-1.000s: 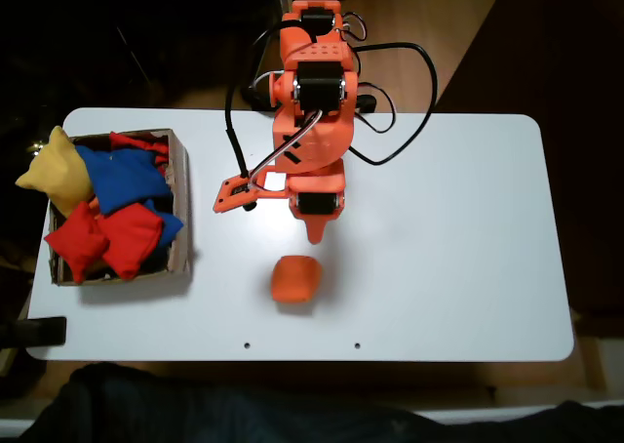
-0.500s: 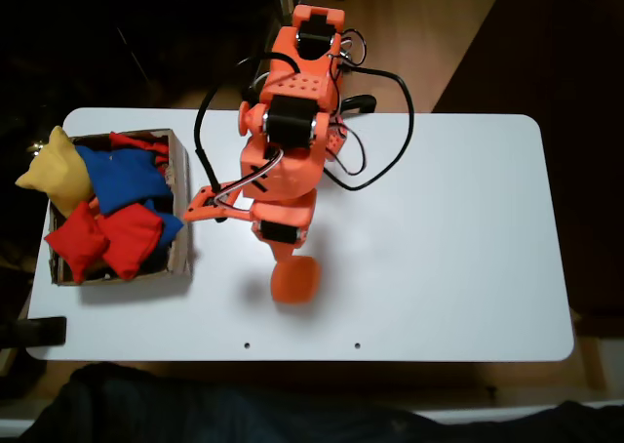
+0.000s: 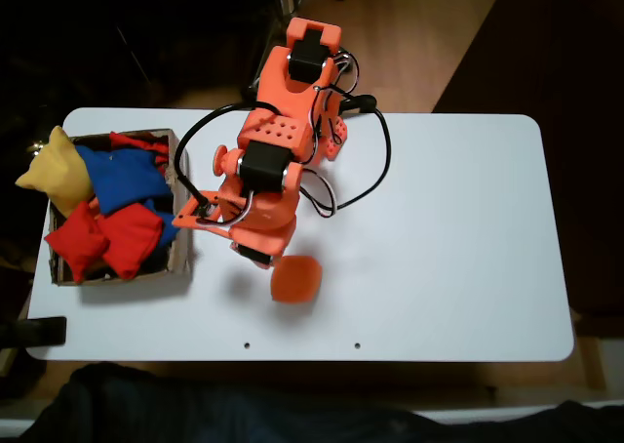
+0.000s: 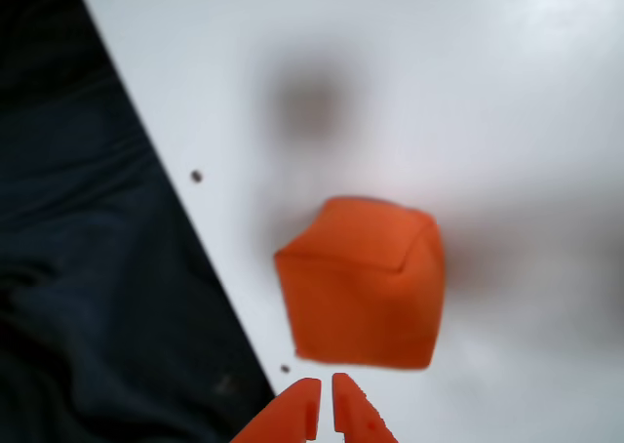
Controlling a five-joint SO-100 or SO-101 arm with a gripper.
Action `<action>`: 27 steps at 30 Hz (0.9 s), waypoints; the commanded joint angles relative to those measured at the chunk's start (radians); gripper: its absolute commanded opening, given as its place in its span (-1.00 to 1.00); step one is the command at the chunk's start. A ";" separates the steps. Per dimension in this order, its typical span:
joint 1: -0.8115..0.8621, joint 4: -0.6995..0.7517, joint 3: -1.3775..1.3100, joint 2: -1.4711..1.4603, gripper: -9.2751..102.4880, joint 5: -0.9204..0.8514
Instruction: Grasp a bag and put it in the box.
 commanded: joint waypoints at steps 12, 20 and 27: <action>0.006 0.011 -0.052 -0.080 -0.77 -0.356; -0.008 0.061 -0.054 -0.117 -0.57 -0.578; -0.015 0.063 -0.054 -0.121 -0.54 -0.649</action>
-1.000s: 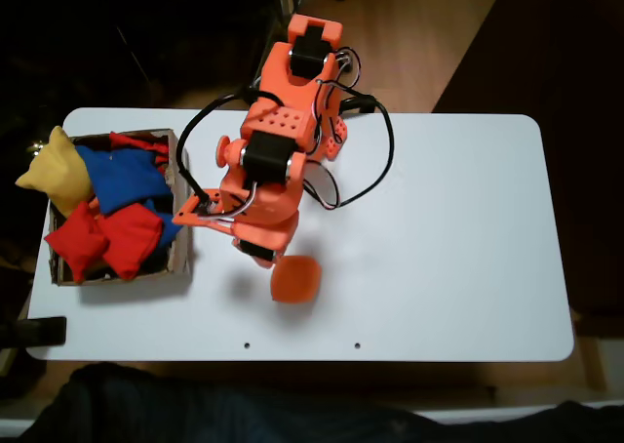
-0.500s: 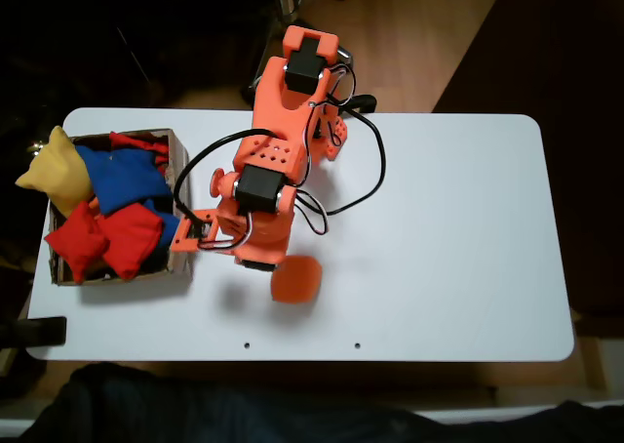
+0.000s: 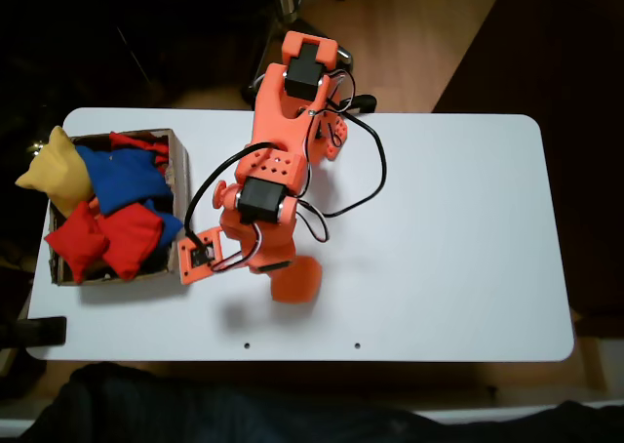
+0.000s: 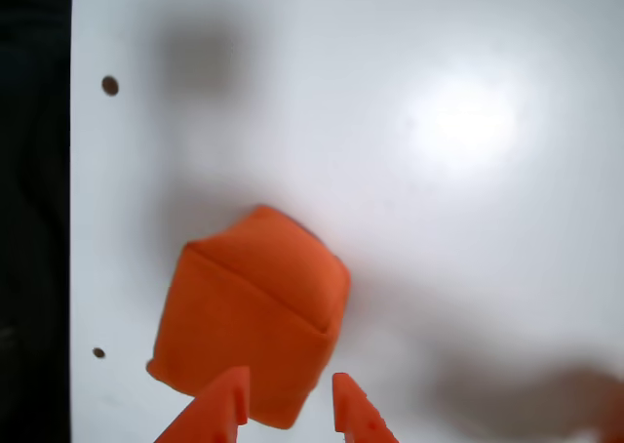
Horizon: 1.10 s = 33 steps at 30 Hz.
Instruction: Grasp a bag and put it in the box.
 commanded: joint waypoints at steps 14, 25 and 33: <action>0.005 0.020 0.017 0.018 0.15 -0.084; 0.000 0.103 0.037 -0.057 0.25 -0.179; 0.005 0.118 0.037 -0.110 0.25 -0.196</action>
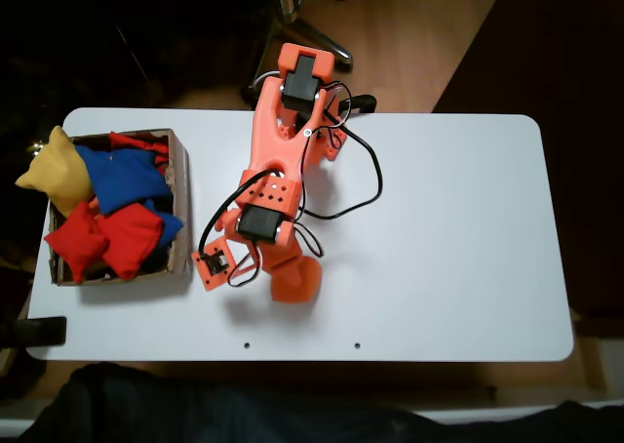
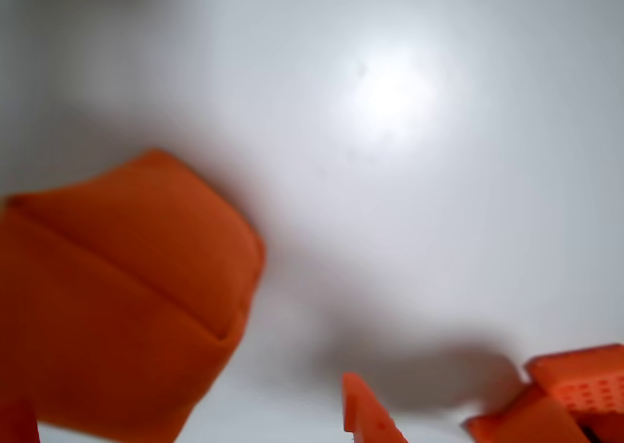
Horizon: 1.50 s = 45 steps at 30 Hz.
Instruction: Grasp a bag and put it in the box.
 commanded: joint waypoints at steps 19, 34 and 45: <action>0.002 -0.086 -0.005 0.023 0.39 0.040; -0.037 -0.213 0.008 -0.067 0.59 0.167; -0.075 -0.193 -0.069 -0.167 0.59 0.193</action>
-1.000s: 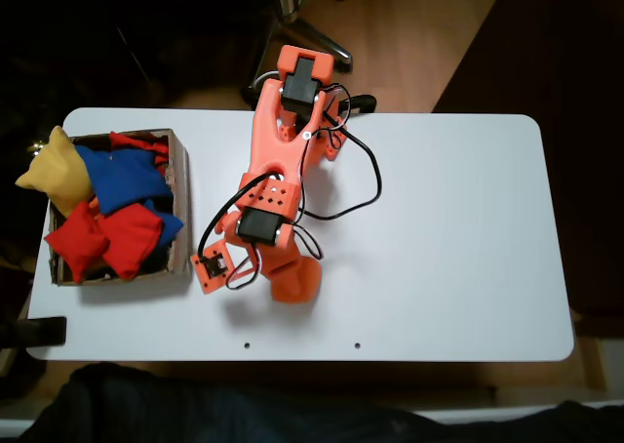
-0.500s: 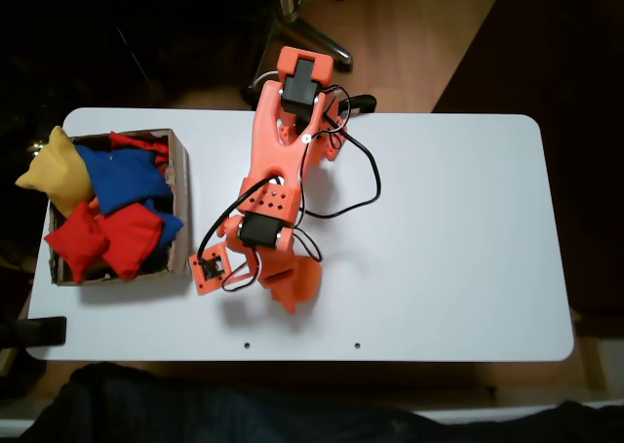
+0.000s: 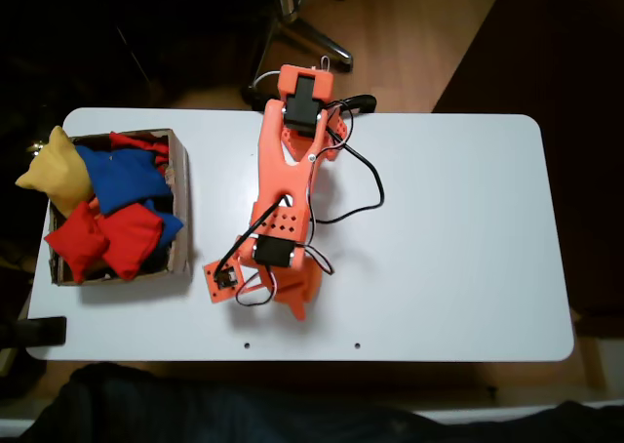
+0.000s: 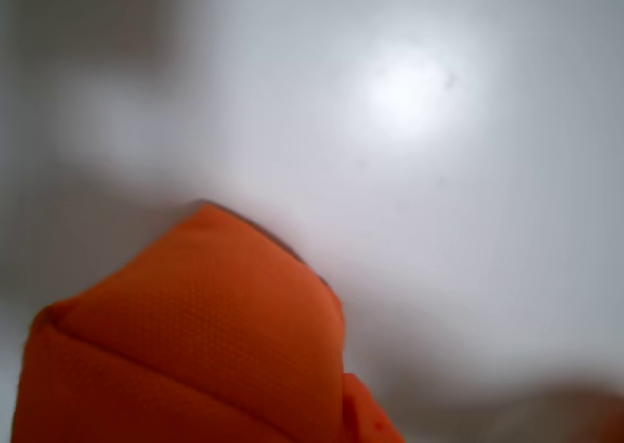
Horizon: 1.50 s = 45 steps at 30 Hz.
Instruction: Grasp a bag and put it in the box.
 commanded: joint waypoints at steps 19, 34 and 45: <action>-0.061 0.000 0.017 -0.081 0.59 0.017; -0.046 -0.061 0.164 -0.034 0.34 0.005; -0.048 -0.063 0.212 0.057 -0.23 -0.025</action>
